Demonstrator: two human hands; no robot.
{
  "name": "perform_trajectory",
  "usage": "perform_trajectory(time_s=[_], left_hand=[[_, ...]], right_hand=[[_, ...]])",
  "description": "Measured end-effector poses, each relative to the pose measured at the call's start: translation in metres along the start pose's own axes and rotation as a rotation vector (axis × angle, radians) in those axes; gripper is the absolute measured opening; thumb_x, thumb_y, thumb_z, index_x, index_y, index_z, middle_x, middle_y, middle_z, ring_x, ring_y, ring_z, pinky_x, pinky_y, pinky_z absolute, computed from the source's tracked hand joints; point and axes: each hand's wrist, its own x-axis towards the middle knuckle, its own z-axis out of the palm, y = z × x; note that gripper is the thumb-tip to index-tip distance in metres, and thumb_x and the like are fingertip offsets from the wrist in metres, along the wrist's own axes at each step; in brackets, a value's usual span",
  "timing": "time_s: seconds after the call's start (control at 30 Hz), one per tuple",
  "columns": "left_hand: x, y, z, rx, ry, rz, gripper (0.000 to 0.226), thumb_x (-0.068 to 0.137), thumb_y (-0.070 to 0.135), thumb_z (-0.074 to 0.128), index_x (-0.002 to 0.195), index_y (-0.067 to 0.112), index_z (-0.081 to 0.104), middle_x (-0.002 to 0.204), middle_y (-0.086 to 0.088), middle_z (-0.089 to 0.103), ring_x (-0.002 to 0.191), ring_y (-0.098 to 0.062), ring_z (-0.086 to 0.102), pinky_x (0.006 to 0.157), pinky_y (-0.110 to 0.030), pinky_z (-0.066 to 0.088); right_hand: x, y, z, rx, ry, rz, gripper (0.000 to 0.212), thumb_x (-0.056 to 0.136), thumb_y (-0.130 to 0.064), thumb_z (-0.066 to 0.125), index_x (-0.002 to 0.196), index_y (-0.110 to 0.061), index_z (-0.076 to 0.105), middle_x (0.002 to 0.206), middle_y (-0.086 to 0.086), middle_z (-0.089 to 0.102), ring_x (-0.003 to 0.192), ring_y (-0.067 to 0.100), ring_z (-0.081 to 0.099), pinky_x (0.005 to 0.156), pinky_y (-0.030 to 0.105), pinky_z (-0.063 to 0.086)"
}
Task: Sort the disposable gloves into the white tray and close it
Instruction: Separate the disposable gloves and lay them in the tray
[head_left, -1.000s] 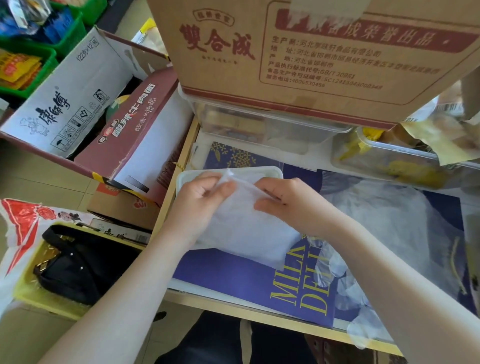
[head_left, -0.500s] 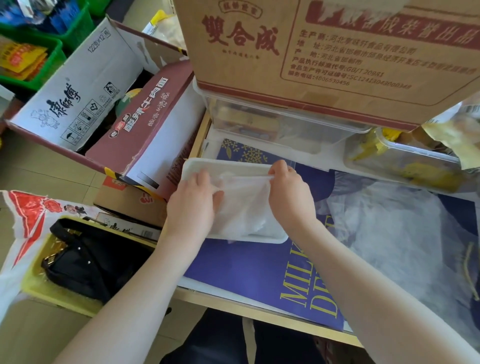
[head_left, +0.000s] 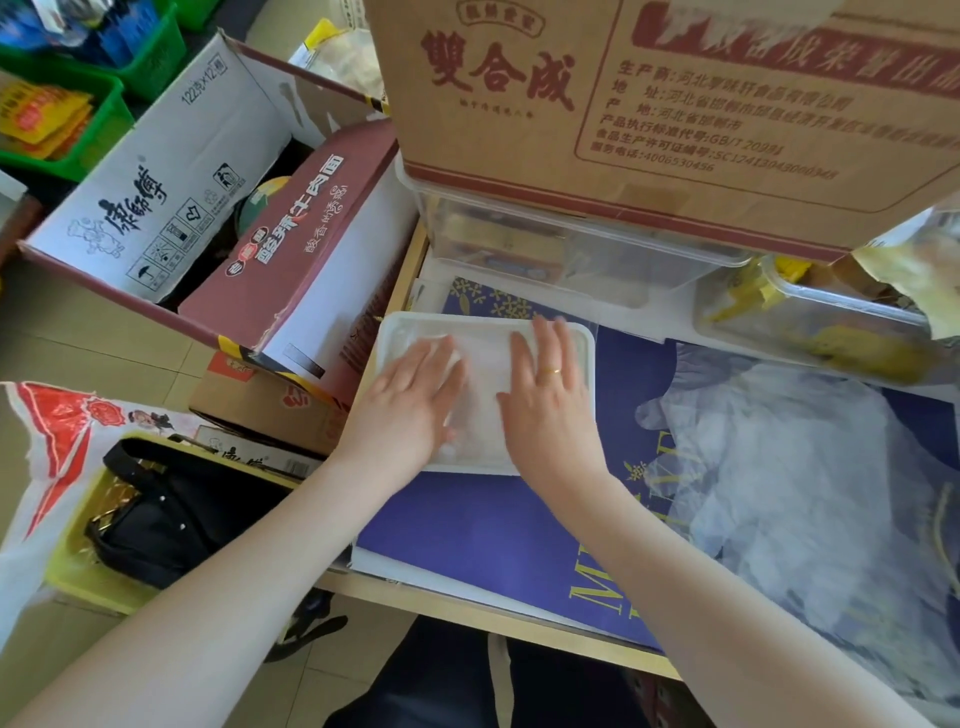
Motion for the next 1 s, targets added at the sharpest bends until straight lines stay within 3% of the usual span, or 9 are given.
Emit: perform_trajectory(time_s=[0.1, 0.2, 0.27, 0.33, 0.43, 0.57, 0.73, 0.87, 1.0], left_hand=[[0.007, 0.003, -0.002, -0.022, -0.02, -0.022, 0.093, 0.048, 0.028, 0.089, 0.127, 0.002, 0.046, 0.136, -0.019, 0.05, 0.121, -0.036, 0.053, 0.09, -0.043, 0.05], [0.012, 0.006, -0.004, -0.047, -0.03, -0.042, 0.082, 0.064, 0.023, 0.083, 0.133, 0.0, 0.046, 0.143, -0.019, 0.04, 0.129, -0.035, 0.043, 0.099, -0.041, 0.043], [0.011, 0.004, -0.01, 0.052, -0.064, -0.023, 0.08, 0.042, 0.029, 0.092, 0.11, 0.001, 0.061, 0.112, -0.02, 0.059, 0.097, -0.034, 0.063, 0.068, -0.034, 0.055], [0.011, 0.0, -0.01, 0.081, -0.064, -0.034, 0.073, 0.029, 0.031, 0.093, 0.089, 0.004, 0.062, 0.084, -0.013, 0.057, 0.066, -0.026, 0.061, 0.044, -0.026, 0.043], [0.011, -0.002, -0.017, 0.087, -0.136, 0.012, 0.064, 0.05, 0.03, 0.088, 0.098, 0.006, 0.054, 0.085, -0.01, 0.056, 0.069, -0.026, 0.06, 0.045, -0.028, 0.039], [0.019, 0.003, -0.019, 0.074, -0.278, -0.037, 0.043, 0.091, 0.033, 0.055, 0.121, 0.011, 0.033, 0.104, -0.007, 0.059, 0.093, -0.026, 0.059, 0.061, -0.032, 0.039], [0.021, 0.016, -0.029, -0.024, -0.324, -0.118, 0.047, 0.092, 0.042, 0.046, 0.128, 0.014, 0.033, 0.105, -0.003, 0.06, 0.09, -0.024, 0.06, 0.065, -0.033, 0.047], [0.025, 0.054, -0.054, -0.172, -0.138, -0.002, 0.039, 0.095, 0.044, 0.041, 0.126, 0.019, 0.04, 0.111, 0.001, 0.061, 0.093, -0.024, 0.059, 0.068, -0.031, 0.042], [0.039, 0.097, -0.061, -0.317, -0.018, 0.157, 0.029, 0.097, 0.037, 0.039, 0.114, 0.018, 0.053, 0.105, 0.002, 0.064, 0.093, -0.026, 0.057, 0.065, -0.029, 0.034]], right_hand=[[-0.005, -0.01, 0.007, 0.005, -0.11, -0.157, 0.071, 0.055, -0.013, 0.084, 0.121, -0.006, 0.059, 0.118, 0.015, 0.06, 0.101, 0.032, 0.062, 0.076, 0.033, 0.053], [0.002, -0.009, 0.005, 0.066, -0.344, -0.104, 0.072, 0.077, -0.007, 0.069, 0.139, -0.012, 0.034, 0.132, 0.011, 0.041, 0.112, 0.032, 0.049, 0.076, 0.036, 0.049], [0.007, 0.001, 0.009, 0.031, -0.381, -0.064, 0.054, 0.085, -0.005, 0.058, 0.132, -0.012, 0.033, 0.131, 0.01, 0.034, 0.113, 0.032, 0.046, 0.073, 0.036, 0.045], [0.009, 0.011, 0.006, -0.062, -0.43, -0.134, 0.042, 0.084, -0.005, 0.056, 0.123, -0.01, 0.041, 0.124, 0.01, 0.041, 0.106, 0.032, 0.052, 0.078, 0.035, 0.041], [0.006, 0.03, 0.005, -0.325, -0.321, -0.346, 0.032, 0.059, -0.015, 0.075, 0.09, -0.015, 0.066, 0.085, 0.004, 0.063, 0.077, 0.024, 0.063, 0.102, 0.042, 0.037], [0.008, 0.061, -0.008, -0.464, -0.475, -0.402, 0.031, 0.078, -0.033, 0.067, 0.105, -0.019, 0.063, 0.101, -0.002, 0.062, 0.122, 0.023, 0.046, 0.108, 0.051, -0.018], [-0.01, 0.067, -0.013, -0.349, -0.215, -0.333, 0.02, 0.053, -0.036, 0.082, 0.068, -0.029, 0.071, 0.082, -0.01, 0.068, 0.109, 0.022, 0.061, 0.106, 0.054, 0.026], [-0.038, 0.095, -0.019, 0.213, 0.107, -0.105, 0.022, 0.082, -0.025, 0.05, 0.087, -0.014, 0.068, 0.105, 0.005, 0.065, 0.097, 0.031, 0.061, 0.089, 0.039, 0.043], [-0.081, 0.158, -0.017, 0.323, 0.059, 0.305, 0.025, 0.085, -0.017, 0.051, 0.104, -0.005, 0.063, 0.116, 0.015, 0.06, 0.101, 0.035, 0.054, 0.081, 0.039, 0.045]])
